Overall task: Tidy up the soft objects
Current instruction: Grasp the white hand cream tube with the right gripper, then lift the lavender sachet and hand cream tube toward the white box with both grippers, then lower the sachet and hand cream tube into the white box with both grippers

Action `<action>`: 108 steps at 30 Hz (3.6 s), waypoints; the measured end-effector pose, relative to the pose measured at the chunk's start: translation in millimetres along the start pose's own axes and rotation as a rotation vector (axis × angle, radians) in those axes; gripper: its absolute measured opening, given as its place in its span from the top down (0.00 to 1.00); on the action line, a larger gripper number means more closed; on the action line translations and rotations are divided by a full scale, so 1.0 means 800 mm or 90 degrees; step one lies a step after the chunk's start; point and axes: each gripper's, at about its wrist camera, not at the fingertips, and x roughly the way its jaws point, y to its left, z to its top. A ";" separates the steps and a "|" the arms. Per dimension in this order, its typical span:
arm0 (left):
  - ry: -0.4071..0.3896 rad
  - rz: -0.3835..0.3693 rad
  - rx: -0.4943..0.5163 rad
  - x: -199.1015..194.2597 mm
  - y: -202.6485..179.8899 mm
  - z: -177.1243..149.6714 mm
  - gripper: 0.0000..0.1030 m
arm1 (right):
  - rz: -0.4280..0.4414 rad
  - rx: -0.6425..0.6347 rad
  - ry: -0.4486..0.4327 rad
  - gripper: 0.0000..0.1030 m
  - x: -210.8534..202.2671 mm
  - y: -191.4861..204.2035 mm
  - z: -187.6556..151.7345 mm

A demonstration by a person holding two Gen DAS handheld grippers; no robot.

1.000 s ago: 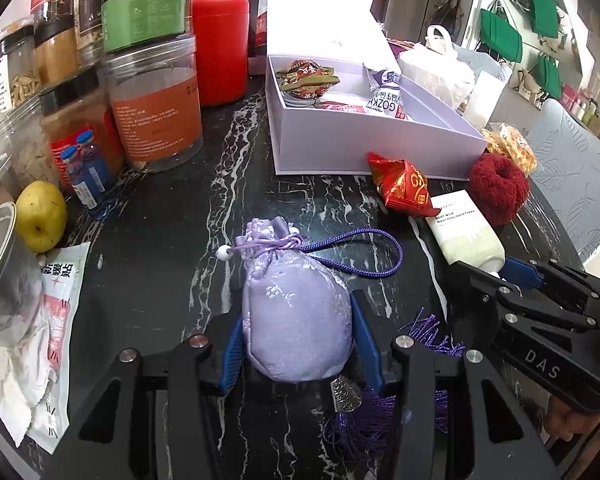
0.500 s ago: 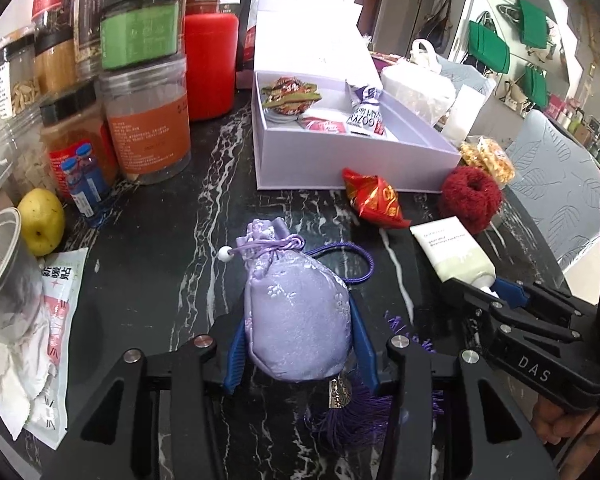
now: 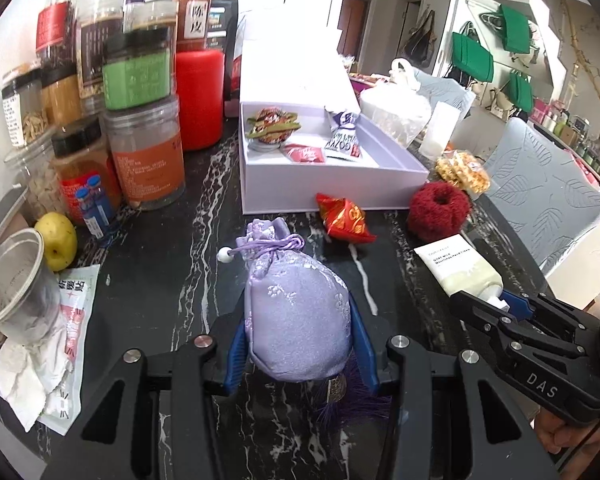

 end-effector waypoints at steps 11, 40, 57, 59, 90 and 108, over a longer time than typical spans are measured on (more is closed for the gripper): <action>-0.053 -0.004 0.021 -0.041 -0.018 0.014 0.57 | 0.011 -0.015 -0.048 0.65 -0.045 0.006 0.005; -0.151 -0.044 0.059 -0.070 -0.054 0.118 0.57 | 0.028 -0.078 -0.135 0.65 -0.093 0.007 0.097; -0.197 -0.050 0.090 -0.030 -0.069 0.207 0.57 | 0.039 -0.119 -0.172 0.65 -0.064 -0.003 0.185; -0.203 -0.054 0.096 -0.025 -0.072 0.218 0.57 | 0.038 -0.123 -0.179 0.65 -0.061 -0.005 0.196; -0.177 -0.012 0.056 0.108 -0.042 0.312 0.57 | 0.067 -0.116 -0.168 0.65 0.067 -0.033 0.305; -0.097 0.018 0.092 0.172 -0.045 0.303 0.57 | 0.039 -0.117 -0.096 0.64 0.121 -0.048 0.303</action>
